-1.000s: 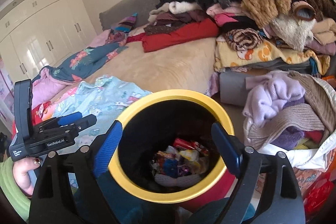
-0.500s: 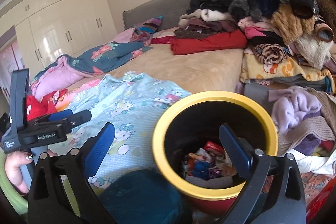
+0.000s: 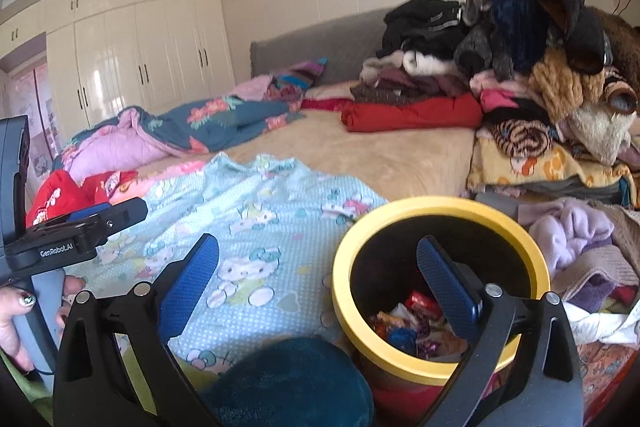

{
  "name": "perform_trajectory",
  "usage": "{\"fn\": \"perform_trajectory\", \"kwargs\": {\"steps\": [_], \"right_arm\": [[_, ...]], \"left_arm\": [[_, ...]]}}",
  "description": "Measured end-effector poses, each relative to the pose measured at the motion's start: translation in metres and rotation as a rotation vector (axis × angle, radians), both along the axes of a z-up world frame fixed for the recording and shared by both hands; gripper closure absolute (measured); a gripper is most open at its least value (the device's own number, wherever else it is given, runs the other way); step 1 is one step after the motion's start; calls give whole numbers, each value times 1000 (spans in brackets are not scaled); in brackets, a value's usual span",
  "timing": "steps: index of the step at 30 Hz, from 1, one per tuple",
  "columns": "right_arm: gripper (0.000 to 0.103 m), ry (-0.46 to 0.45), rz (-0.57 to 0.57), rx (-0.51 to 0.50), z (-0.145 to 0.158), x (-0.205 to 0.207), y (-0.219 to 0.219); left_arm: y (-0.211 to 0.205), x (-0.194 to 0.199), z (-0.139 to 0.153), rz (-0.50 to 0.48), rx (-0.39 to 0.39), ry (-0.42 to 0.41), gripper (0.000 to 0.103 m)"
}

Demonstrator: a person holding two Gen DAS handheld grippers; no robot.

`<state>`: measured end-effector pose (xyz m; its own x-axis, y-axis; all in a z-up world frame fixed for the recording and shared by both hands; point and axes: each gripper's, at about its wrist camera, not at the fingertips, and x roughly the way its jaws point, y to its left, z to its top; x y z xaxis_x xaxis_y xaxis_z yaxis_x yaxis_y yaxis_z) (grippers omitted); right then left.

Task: Collect trash

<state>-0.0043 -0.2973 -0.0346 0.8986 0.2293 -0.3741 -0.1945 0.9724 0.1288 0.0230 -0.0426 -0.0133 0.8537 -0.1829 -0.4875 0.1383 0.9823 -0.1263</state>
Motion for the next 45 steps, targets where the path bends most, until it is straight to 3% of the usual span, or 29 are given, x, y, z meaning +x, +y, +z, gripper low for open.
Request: {"fn": "perform_trajectory", "kwargs": {"steps": [12,45], "right_arm": [[6,-155,-112,-13,0,-19,-6],[6,-166,-152,-30,-11,-23,-7]], "left_arm": [[1,-22,2,29,11,-118,11],[-2,-19,-9,12,4,-121,11]]}}
